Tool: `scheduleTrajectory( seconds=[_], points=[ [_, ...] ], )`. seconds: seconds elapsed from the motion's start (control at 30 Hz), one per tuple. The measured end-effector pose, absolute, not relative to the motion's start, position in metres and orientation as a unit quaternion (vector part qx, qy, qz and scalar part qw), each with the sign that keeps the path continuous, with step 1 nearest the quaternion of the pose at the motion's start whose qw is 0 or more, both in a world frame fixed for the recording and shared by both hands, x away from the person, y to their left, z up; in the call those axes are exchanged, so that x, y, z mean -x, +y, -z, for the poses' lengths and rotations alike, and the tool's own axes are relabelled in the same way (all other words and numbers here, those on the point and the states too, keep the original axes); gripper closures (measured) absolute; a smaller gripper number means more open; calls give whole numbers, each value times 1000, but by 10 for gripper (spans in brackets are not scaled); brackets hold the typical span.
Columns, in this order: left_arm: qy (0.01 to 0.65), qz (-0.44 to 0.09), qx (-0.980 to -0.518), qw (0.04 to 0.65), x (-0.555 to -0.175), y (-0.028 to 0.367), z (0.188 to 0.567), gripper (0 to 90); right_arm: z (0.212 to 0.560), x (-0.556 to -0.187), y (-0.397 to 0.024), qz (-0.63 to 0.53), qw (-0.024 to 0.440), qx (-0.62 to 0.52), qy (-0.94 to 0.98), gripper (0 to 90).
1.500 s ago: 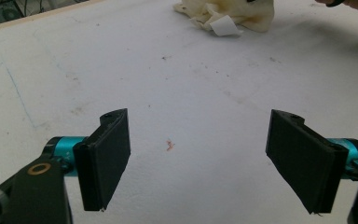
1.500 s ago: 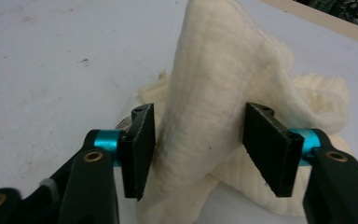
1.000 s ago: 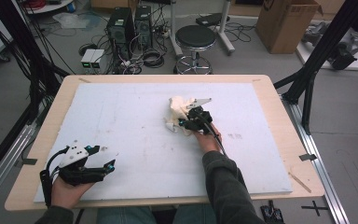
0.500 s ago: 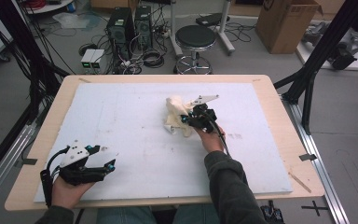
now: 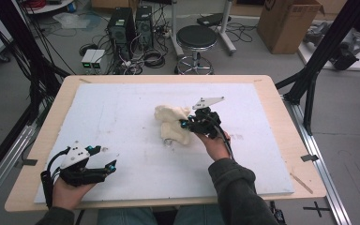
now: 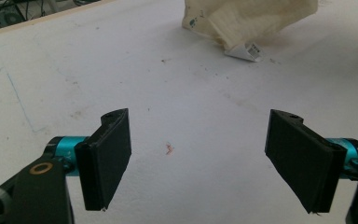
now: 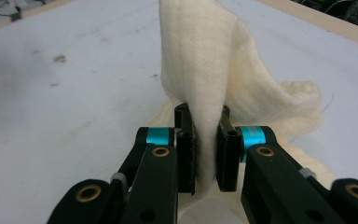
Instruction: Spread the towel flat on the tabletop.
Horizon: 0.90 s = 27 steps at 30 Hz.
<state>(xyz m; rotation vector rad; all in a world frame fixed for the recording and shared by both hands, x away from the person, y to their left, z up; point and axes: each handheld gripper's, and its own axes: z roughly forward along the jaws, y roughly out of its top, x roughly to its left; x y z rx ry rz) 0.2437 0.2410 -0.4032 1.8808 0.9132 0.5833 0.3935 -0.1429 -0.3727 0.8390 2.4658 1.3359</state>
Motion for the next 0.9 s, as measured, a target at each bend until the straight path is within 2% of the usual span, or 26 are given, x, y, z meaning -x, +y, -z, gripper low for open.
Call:
scheduleTrajectory(
  seconds=[0.27,0.47,0.77,0.9],
  points=[
    [365,-238,-767,471,-243,240,402,231,360,-362,-131,-470,83,-263,839,814],
    [360,-236,-768,474,-242,238,402,231,358,-353,-121,-470,75,-259,841,812],
    [353,-231,-769,480,-245,229,402,233,389,-382,-96,-434,59,-292,850,791],
    [343,-222,-773,485,-249,219,403,249,404,-394,-86,-421,69,-300,854,788]
  ],
)
